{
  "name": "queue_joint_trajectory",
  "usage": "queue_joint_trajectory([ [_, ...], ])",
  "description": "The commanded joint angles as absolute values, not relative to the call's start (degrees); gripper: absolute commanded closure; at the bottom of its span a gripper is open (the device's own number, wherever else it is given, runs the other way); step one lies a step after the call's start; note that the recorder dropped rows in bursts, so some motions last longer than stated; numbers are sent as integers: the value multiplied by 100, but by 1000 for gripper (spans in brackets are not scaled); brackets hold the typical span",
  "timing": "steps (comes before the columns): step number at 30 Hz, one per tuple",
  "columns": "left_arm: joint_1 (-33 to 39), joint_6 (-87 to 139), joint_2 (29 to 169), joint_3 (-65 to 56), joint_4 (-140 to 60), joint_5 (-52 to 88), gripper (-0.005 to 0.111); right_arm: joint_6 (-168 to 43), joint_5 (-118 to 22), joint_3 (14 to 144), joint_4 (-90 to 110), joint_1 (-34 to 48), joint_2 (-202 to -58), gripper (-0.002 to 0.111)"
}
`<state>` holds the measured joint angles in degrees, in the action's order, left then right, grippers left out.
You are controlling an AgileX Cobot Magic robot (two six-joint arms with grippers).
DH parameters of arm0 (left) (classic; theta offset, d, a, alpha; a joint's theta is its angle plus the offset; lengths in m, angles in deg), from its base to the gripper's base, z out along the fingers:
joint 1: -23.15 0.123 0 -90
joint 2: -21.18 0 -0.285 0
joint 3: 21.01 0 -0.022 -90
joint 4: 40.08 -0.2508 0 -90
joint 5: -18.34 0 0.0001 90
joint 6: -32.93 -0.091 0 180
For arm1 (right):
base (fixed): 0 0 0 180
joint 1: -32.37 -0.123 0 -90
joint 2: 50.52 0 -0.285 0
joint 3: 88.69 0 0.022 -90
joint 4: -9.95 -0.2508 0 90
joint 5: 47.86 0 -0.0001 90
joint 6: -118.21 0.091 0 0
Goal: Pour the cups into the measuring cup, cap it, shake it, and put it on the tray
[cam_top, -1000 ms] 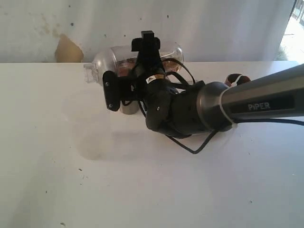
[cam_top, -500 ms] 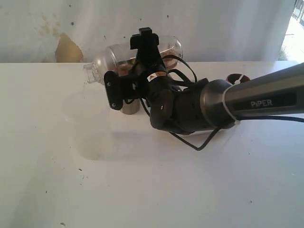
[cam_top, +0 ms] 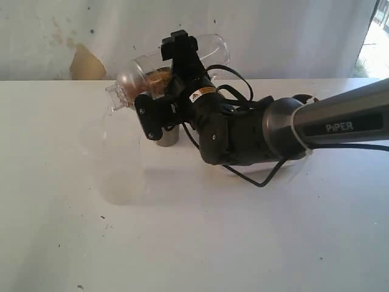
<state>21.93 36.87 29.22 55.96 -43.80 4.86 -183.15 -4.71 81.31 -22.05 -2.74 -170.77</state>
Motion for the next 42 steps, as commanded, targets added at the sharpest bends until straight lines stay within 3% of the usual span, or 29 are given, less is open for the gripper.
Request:
queue_joint_trajectory([
  [1, 2184, 3701, 2897, 5621, -4383, 497, 107, -18424, -107, 8198, -1799, -198, -16984, 108],
  [42, 2184, 3701, 2897, 5621, -4383, 497, 107, -18424, -23, 8198, -33, 101, -16984, 108],
])
